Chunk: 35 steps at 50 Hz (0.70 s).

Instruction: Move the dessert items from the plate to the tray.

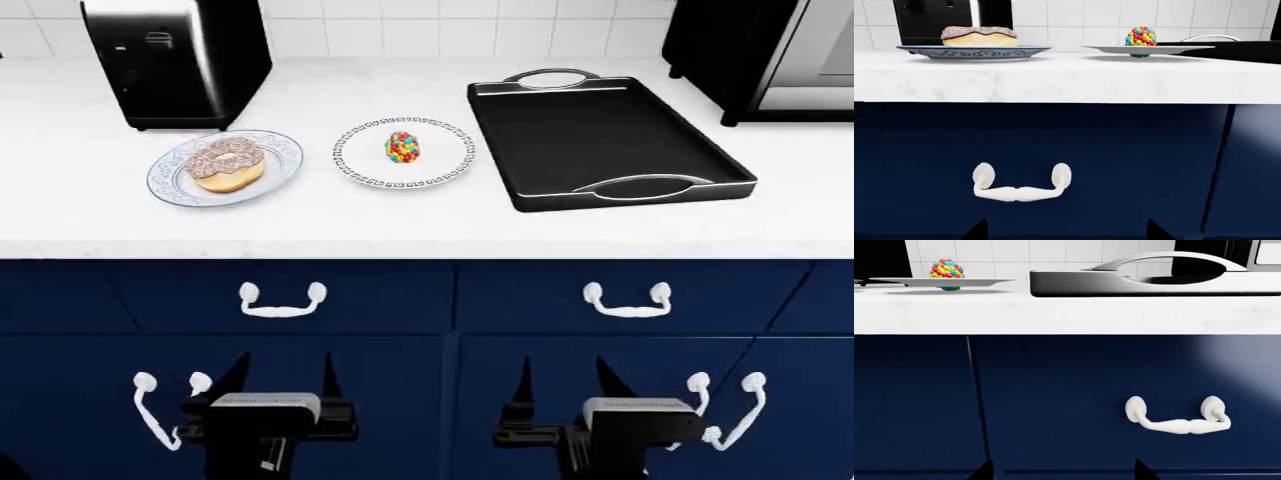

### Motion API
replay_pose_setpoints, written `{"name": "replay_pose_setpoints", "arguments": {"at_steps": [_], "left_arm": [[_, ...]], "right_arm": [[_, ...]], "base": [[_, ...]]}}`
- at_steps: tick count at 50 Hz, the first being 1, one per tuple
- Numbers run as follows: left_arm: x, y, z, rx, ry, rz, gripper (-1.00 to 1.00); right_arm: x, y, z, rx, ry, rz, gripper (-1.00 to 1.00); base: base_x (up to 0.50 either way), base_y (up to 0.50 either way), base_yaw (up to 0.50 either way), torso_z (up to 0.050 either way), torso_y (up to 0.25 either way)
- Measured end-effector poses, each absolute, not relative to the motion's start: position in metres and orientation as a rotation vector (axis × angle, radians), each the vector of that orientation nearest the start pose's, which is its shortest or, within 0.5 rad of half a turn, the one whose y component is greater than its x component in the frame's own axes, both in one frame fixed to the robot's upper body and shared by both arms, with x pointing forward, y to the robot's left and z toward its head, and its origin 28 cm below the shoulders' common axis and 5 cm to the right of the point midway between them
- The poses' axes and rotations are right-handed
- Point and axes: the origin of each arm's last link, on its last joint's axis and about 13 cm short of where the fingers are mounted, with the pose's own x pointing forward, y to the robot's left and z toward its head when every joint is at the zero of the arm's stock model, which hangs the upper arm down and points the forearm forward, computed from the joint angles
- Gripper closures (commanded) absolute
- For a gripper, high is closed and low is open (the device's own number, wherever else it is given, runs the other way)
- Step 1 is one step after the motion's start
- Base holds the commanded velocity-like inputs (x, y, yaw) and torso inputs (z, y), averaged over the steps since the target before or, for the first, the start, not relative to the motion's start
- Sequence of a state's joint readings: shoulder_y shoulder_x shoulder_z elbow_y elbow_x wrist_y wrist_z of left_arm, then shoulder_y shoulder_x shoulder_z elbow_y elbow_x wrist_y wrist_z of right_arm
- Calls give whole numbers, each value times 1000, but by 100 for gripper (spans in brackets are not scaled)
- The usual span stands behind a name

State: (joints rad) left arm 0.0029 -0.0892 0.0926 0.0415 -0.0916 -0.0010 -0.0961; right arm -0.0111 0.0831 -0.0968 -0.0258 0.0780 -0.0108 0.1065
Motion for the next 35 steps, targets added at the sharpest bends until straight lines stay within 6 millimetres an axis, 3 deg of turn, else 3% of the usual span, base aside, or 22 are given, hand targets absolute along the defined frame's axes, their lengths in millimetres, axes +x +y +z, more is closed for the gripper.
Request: {"name": "replay_pose_setpoints", "arguments": {"at_steps": [24,28,35], "left_arm": [[212,208,20,-9,-21,-3,-100],[213,209,20,-6,-20,-2,-100],[214,208,20,-4,-17,-4,-100]], "right_arm": [[207,-96,16,2,-21,-9,-100],[207,-95,16,7,-24,-9,-100],[206,-97,18,15,-33,-18,-100]], "base": [[0,500,0,0,0],[0,64,0,0,0],[0,0,0,49,0]]}}
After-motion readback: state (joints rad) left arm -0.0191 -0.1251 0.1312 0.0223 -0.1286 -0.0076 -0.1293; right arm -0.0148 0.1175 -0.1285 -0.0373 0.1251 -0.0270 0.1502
